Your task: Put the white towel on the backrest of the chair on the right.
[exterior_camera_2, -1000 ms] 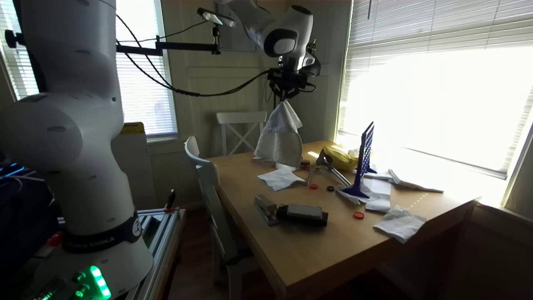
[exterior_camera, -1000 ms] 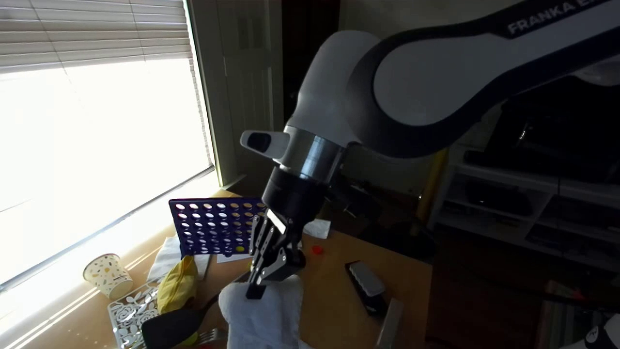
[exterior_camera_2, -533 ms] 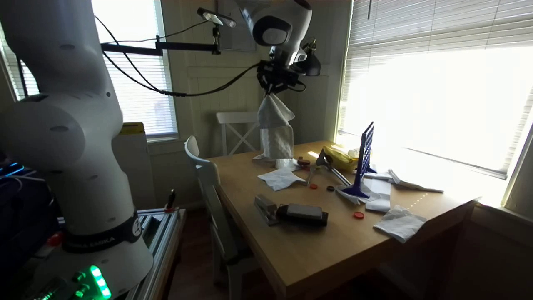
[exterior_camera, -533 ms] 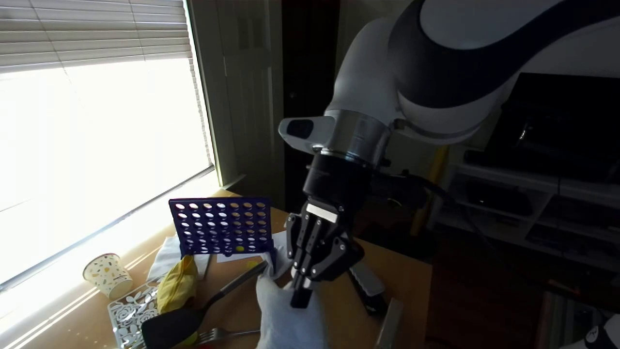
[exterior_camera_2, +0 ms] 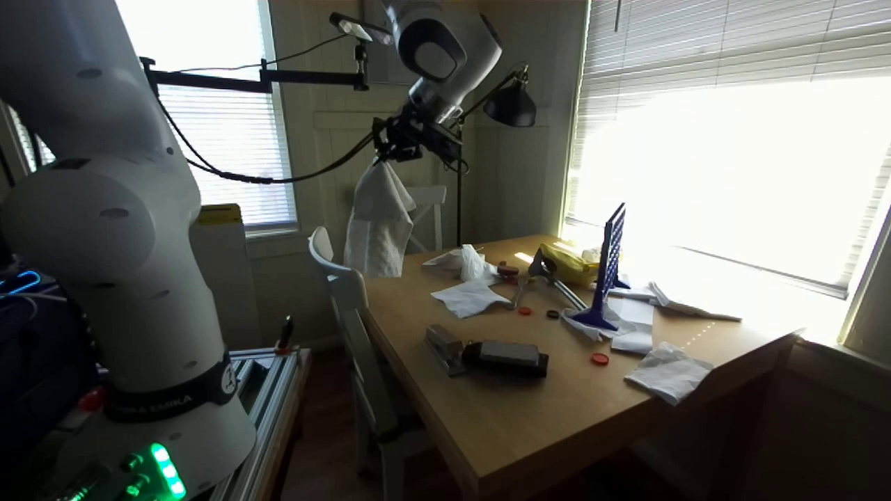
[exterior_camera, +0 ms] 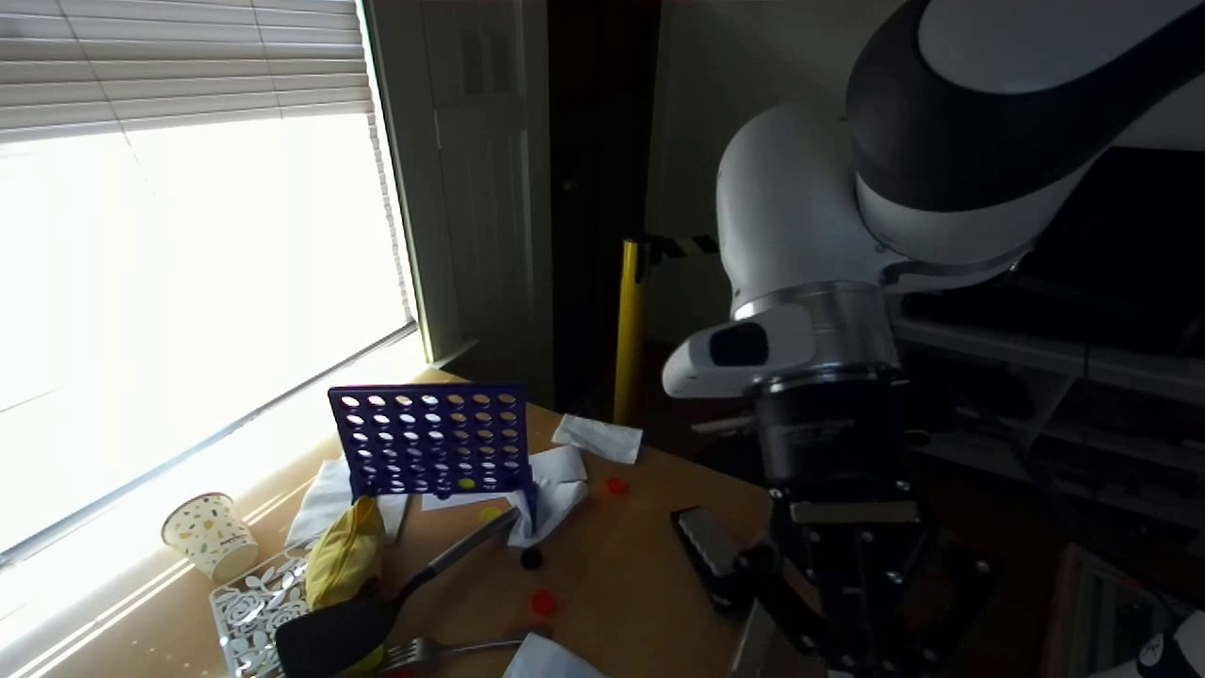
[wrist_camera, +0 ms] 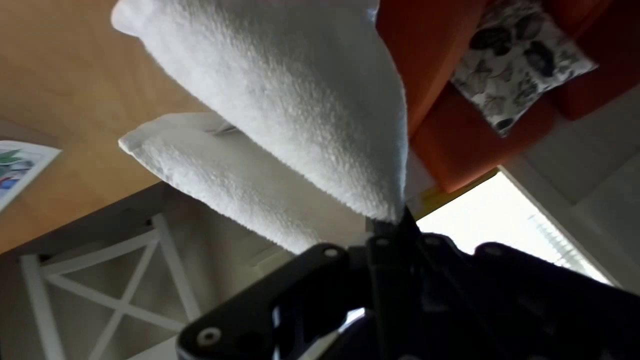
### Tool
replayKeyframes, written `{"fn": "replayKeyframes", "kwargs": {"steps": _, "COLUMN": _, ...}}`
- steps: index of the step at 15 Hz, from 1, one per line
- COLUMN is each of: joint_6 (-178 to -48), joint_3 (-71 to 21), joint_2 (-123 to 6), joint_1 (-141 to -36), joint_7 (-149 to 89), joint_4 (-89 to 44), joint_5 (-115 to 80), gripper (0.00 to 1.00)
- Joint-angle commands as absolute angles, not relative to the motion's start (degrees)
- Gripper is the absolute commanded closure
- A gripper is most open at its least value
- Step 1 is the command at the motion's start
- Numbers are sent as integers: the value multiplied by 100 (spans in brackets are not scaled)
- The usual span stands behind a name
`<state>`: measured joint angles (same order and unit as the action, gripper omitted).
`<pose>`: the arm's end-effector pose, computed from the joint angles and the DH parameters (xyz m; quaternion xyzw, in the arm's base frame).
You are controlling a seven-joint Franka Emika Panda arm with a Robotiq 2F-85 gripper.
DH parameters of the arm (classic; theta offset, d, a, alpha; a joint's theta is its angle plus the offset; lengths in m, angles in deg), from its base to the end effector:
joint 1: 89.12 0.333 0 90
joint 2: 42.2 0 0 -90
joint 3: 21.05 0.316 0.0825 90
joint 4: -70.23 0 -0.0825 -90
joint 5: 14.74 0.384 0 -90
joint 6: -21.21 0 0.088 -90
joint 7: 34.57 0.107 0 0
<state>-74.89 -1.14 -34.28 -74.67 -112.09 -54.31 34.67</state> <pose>0.3521 0.3350 0.4508 -0.6085 -0.6777 0.0110 0.4127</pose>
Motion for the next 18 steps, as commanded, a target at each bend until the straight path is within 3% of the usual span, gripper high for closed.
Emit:
{"fn": "replayKeyframes", "kwargs": {"steps": 1, "joint_6": -7237, "joint_3": -285, "joint_2": -3372, "joint_1": -7341, "joint_7": -11397, "joint_4": -5527, "joint_5": 3451, "gripper": 95}}
{"fn": "replayKeyframes", "kwargs": {"steps": 18, "joint_6": -6936, "joint_3": 139, "joint_2": -3331, "joint_1": -6650, "joint_7": -11871, "joint_4": -6078, "joint_5": 3673, "gripper": 99}}
